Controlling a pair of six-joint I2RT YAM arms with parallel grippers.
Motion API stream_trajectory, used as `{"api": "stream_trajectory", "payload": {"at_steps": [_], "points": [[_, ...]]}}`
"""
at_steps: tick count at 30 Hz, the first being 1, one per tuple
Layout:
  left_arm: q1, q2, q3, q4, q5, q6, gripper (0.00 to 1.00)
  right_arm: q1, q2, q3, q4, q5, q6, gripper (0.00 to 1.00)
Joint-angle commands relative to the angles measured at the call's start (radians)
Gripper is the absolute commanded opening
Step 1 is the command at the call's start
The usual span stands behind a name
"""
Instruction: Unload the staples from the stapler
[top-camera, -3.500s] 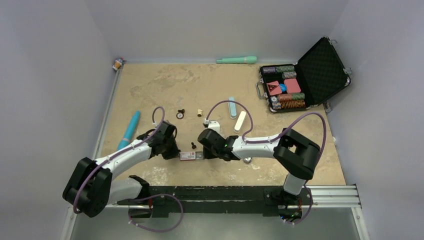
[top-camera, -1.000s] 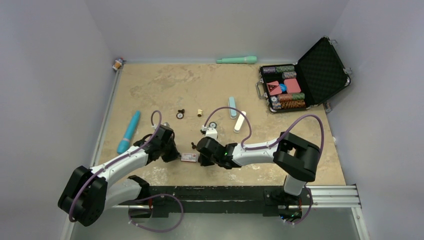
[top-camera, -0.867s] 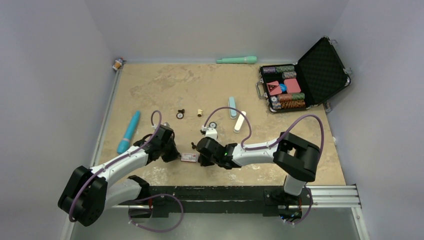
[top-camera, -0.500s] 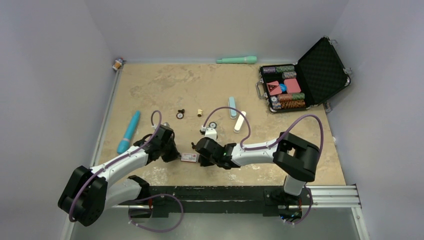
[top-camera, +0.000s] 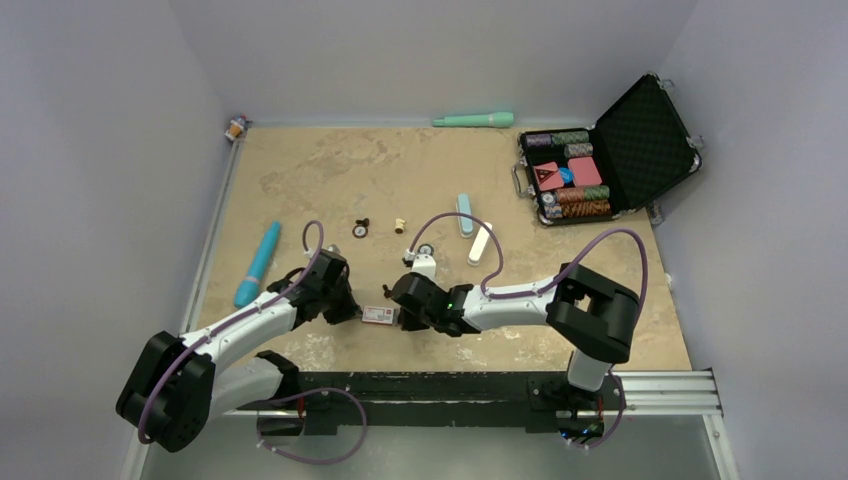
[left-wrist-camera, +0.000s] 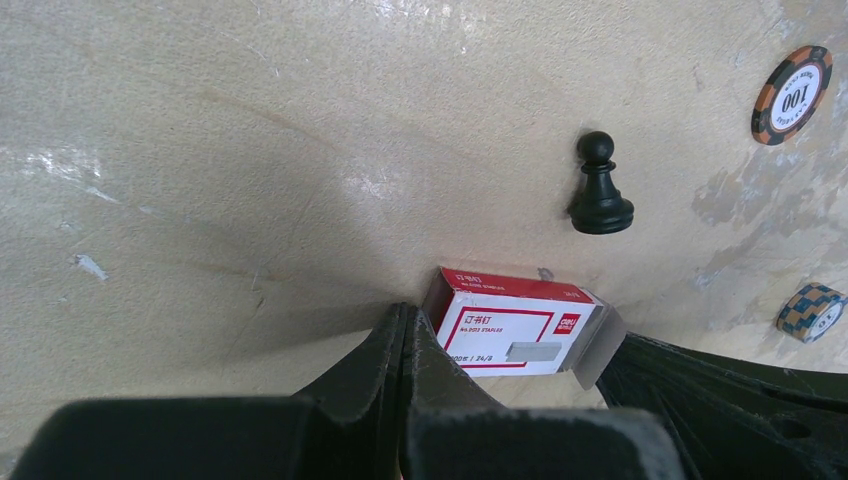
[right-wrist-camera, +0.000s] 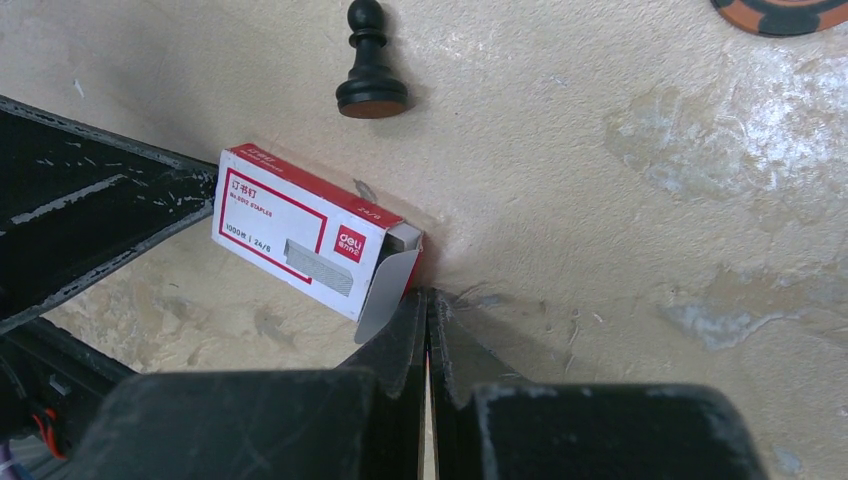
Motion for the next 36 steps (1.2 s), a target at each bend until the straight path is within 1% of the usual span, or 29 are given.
{"api": "stream_trajectory", "payload": {"at_steps": [1, 31, 36], "points": [[-0.007, 0.03, -0.027, -0.065, 0.003, 0.037, 0.0, -0.007, 0.033, 0.017, -0.064, 0.028, 0.011, 0.0], [-0.008, 0.041, -0.021, -0.07, 0.005, 0.039, 0.0, -0.005, 0.054, 0.051, 0.032, -0.021, 0.001, 0.0], [-0.007, 0.04, -0.02, -0.072, 0.004, 0.039, 0.0, -0.005, 0.054, 0.054, 0.025, -0.019, 0.0, 0.0]]}}
